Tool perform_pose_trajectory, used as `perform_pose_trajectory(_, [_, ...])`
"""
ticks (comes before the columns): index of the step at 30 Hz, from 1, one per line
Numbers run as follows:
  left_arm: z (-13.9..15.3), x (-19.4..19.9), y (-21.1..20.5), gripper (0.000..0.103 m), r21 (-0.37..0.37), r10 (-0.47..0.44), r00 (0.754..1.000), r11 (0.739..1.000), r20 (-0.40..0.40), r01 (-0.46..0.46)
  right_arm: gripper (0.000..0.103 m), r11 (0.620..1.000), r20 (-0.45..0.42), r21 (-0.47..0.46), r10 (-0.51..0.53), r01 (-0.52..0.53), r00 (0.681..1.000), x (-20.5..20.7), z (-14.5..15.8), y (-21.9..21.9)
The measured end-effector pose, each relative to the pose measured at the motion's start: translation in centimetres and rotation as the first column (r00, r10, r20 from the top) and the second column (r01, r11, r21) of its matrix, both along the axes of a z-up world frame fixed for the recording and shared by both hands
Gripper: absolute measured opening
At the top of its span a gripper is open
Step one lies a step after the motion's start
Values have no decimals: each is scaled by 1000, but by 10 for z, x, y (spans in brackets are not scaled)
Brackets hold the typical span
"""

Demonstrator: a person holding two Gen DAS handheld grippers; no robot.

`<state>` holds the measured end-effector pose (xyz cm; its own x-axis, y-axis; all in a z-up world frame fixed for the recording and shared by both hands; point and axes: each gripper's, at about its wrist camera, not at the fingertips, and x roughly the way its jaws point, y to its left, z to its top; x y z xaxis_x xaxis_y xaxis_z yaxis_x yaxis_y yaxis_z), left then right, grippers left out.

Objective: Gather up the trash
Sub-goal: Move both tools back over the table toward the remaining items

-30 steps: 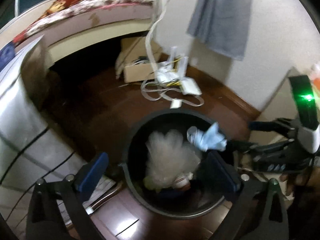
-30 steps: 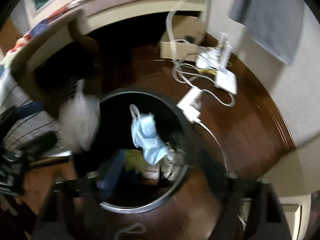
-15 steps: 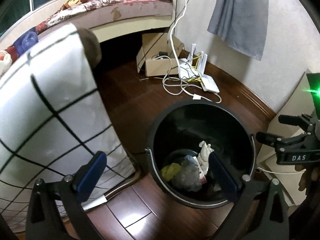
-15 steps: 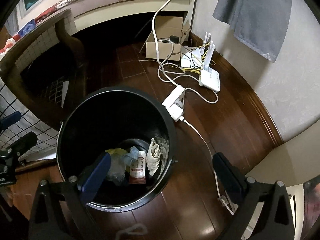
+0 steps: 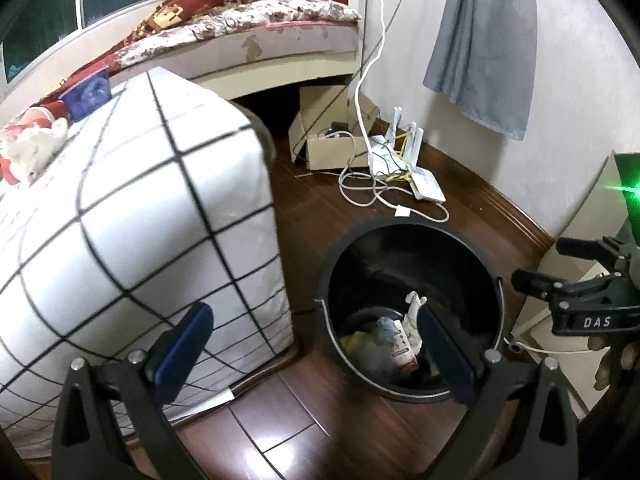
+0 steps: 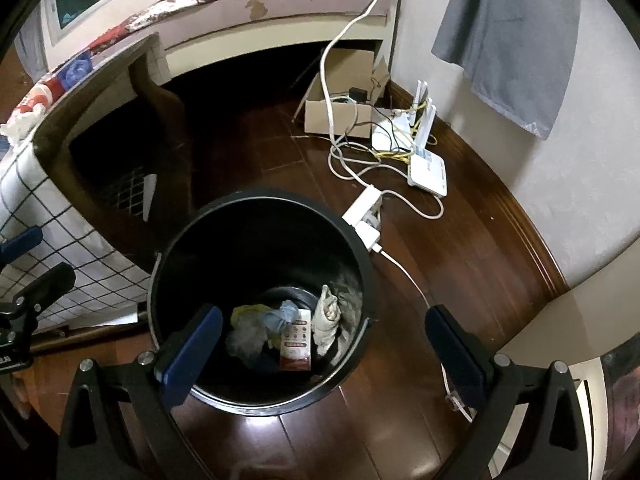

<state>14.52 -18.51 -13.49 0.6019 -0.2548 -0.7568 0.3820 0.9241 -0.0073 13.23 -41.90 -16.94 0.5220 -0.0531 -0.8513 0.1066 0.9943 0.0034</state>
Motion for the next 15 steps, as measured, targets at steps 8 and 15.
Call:
perform_pose_trajectory(8, [17,-11,17,102,0,27,999,1000,31,-27,102,999,31,5,39,-39,999,-12,14,24])
perform_pose_trajectory(15, [31,-20,43,102,-16,71,996,997,50,-71,102,997,95,13,72,-74,993,-19,35,50])
